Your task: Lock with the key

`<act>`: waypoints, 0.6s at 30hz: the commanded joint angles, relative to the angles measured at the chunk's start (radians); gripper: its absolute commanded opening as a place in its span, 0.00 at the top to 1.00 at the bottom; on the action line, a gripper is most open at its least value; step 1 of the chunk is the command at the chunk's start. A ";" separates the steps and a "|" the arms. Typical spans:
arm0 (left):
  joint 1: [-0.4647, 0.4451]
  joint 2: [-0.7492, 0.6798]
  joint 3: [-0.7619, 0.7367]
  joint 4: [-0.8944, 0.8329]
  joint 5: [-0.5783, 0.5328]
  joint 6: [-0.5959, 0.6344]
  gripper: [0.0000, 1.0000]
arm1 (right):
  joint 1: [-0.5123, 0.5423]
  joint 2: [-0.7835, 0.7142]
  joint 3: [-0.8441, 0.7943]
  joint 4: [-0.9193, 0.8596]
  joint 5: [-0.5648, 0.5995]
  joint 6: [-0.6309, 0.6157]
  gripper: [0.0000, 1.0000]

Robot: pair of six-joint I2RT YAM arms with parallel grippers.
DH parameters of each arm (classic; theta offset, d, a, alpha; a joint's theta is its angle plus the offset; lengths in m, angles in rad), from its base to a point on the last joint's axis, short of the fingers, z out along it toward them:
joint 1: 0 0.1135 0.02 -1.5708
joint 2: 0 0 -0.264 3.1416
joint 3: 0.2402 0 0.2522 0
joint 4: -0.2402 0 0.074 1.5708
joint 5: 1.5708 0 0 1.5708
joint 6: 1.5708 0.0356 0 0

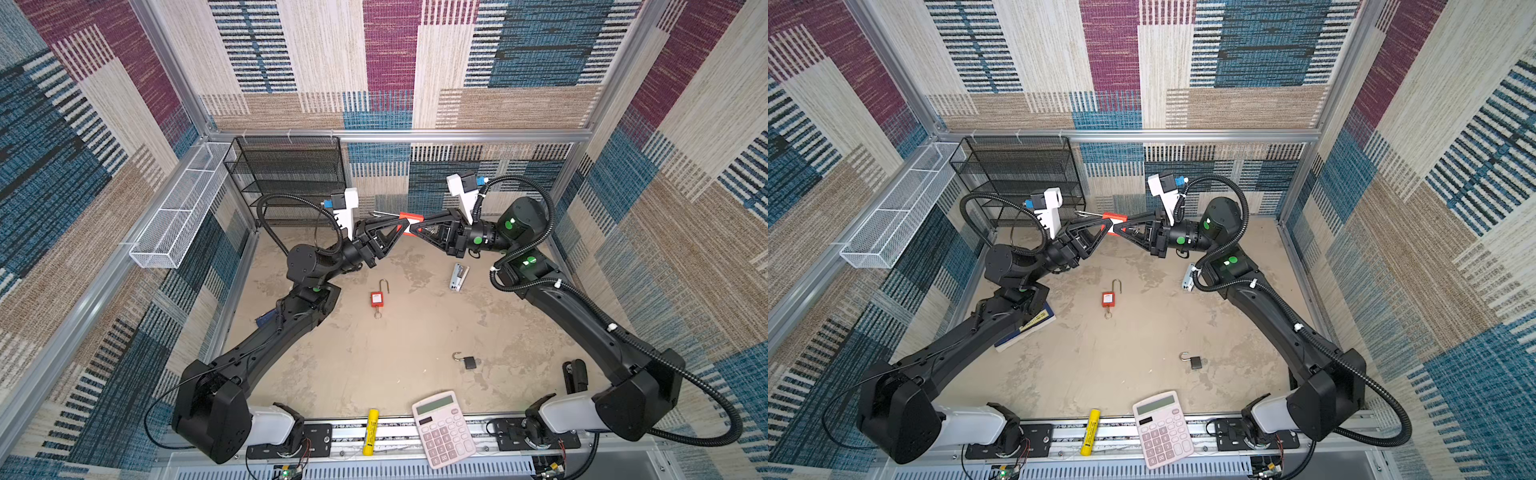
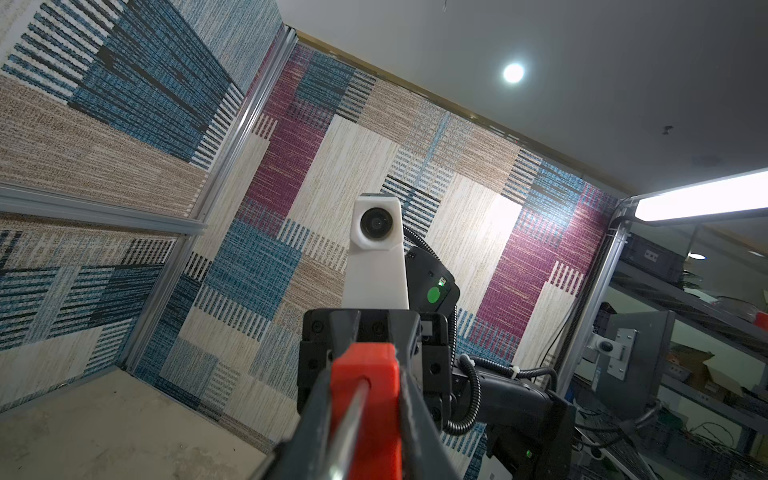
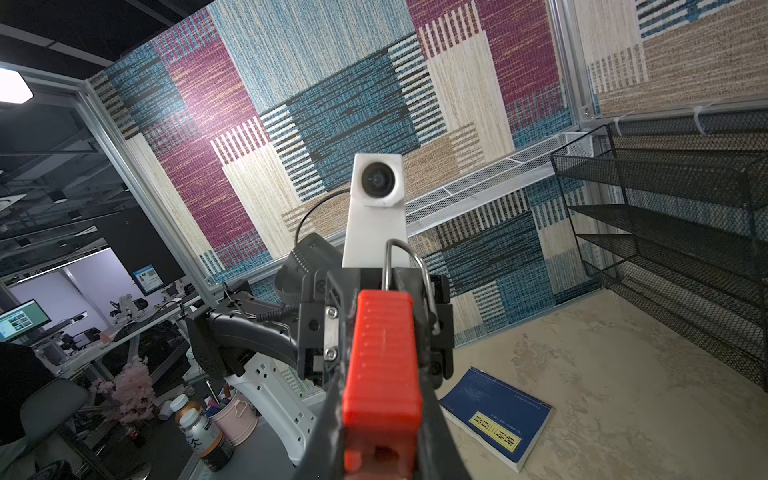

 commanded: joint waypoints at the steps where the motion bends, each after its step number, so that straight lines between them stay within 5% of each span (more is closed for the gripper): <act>1: 0.000 0.000 -0.018 0.022 -0.034 0.011 0.63 | 0.002 -0.021 -0.006 0.044 0.005 0.025 0.95; 7: 0.001 -0.023 -0.039 0.014 -0.044 0.022 0.45 | 0.001 -0.035 0.008 -0.017 0.025 -0.021 0.96; 18: 0.031 -0.134 -0.118 -0.064 -0.065 0.085 0.42 | -0.028 -0.058 0.022 -0.104 0.024 -0.060 0.98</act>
